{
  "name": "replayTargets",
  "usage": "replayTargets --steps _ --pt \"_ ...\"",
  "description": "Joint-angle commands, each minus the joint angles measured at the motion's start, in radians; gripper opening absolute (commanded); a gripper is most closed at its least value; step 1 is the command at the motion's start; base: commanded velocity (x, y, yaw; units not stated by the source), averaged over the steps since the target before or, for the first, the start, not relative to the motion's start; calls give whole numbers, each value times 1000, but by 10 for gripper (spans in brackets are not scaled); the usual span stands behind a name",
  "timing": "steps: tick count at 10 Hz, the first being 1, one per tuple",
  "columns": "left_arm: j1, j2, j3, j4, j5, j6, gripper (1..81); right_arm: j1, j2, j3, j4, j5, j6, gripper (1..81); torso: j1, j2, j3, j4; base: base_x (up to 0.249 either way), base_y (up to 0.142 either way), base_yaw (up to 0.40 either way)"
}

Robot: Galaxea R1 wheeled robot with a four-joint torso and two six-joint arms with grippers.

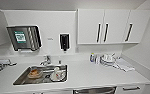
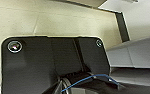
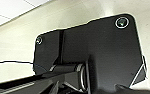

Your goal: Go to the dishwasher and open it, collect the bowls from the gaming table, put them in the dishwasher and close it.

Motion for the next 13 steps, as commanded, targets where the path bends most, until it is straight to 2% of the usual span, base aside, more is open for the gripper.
replayTargets --steps 1,2,3,5,7,9,13 --pt "-30 -106 159 66 124 -52 811 57 -89 127 6 -52 7 811 0 0 0 0 0 0 0" --pt "-28 -112 165 66 124 -52 811 60 -124 181 6 -53 7 811 64 -100 0 0 0 0 0" --pt "-23 -116 165 66 138 -52 811 66 -161 230 6 -55 7 811 65 -101 0 0 0 0 0" --pt "-5 -147 195 66 214 -52 811 75 -236 333 6 -55 7 811 85 -134 0 0 0 0 0" --pt "-5 -259 313 66 242 -52 811 85 -288 383 6 -53 7 811 127 -201 0 0 0 0 0" --pt "-5 -416 463 66 335 -52 811 89 -291 386 6 -53 7 811 169 -268 0 0 0 0 0" --pt "-10 -577 628 66 372 -52 811 111 -319 399 36 -52 13 811 253 -402 1 0 0 0 0"
